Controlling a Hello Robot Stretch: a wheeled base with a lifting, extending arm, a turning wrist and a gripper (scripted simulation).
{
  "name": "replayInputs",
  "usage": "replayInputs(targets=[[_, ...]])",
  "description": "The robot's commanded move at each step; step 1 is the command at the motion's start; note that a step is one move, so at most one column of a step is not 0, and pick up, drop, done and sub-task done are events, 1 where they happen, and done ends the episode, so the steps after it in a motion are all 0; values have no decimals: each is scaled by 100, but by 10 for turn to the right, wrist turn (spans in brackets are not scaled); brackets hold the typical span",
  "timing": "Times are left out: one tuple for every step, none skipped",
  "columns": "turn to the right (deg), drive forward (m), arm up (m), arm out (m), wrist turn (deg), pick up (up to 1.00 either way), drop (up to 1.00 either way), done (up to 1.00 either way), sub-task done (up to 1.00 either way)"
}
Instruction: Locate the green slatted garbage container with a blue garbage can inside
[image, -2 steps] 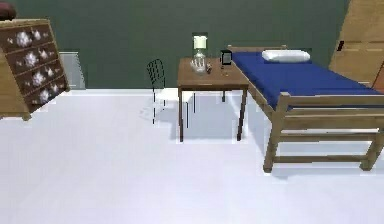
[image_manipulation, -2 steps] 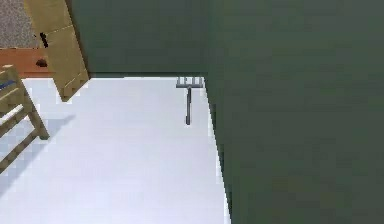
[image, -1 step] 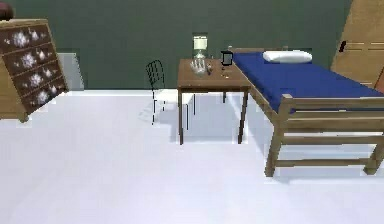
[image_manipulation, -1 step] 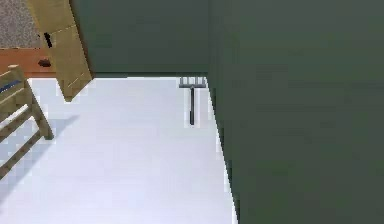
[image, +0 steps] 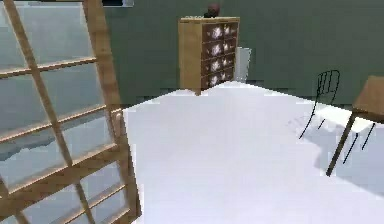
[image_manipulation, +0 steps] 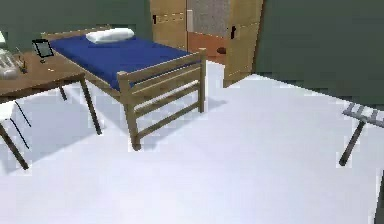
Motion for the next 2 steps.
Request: replayInputs(targets=[[-330, 0, 0, 0, 0, 0, 0, 0, 0], [0, 45, 0, 0, 0, 0, 0, 0, 0]])
